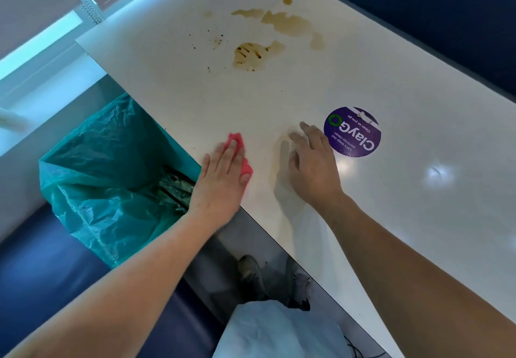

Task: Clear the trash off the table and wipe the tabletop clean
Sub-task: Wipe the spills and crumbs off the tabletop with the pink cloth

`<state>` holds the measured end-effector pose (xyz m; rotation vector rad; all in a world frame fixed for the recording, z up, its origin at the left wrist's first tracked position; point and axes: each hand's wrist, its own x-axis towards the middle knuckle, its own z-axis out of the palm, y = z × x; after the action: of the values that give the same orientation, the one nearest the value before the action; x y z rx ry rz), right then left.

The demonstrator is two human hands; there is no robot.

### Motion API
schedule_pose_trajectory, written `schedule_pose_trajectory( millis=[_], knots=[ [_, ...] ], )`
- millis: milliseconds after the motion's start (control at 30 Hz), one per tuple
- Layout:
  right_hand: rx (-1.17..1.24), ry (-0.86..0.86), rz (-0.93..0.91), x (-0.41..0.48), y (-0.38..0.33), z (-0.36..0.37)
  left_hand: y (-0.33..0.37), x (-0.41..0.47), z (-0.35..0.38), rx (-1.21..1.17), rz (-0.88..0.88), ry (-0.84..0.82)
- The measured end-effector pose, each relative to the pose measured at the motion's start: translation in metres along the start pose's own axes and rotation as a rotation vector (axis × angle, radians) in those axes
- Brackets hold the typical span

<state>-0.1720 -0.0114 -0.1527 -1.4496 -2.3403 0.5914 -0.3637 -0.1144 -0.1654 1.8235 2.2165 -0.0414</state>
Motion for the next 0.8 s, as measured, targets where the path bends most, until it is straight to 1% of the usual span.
schedule_pose_trajectory(
  millis=[133, 200, 267, 333, 400, 433, 500, 533, 600, 667, 800],
  knots=[
    [0.006, -0.053, -0.063, -0.002, -0.020, 0.020, -0.026, 0.022, -0.015, -0.068, -0.132, 0.010],
    [0.023, -0.083, -0.105, 0.002, -0.035, 0.033, -0.034, 0.031, -0.021, -0.109, -0.166, 0.000],
    [0.052, -0.113, -0.151, 0.010, -0.052, 0.047, -0.041, 0.037, -0.028, -0.237, -0.172, 0.013],
    [0.096, -0.150, -0.197, 0.019, -0.073, 0.062, -0.056, 0.037, -0.036, -0.413, -0.223, 0.100],
    [0.079, -0.188, -0.239, 0.027, -0.095, 0.078, -0.078, 0.035, -0.043, -0.495, -0.291, 0.194],
    [0.041, -0.205, -0.246, 0.029, -0.104, 0.087, -0.090, 0.033, -0.046, -0.493, -0.317, 0.190],
    [-0.043, -0.211, -0.225, 0.033, -0.119, 0.100, -0.108, 0.032, -0.049, -0.445, -0.332, 0.105],
    [-0.072, -0.196, -0.203, 0.034, -0.125, 0.106, -0.114, 0.033, -0.050, -0.418, -0.326, 0.062],
    [-0.108, -0.152, -0.167, 0.040, -0.141, 0.114, -0.124, 0.037, -0.052, -0.396, -0.305, 0.026],
    [-0.136, -0.138, -0.170, 0.052, -0.156, 0.121, -0.131, 0.044, -0.056, -0.400, -0.308, 0.032],
    [-0.174, -0.180, -0.219, 0.078, -0.178, 0.130, -0.145, 0.056, -0.062, -0.414, -0.360, 0.072]
  ],
)
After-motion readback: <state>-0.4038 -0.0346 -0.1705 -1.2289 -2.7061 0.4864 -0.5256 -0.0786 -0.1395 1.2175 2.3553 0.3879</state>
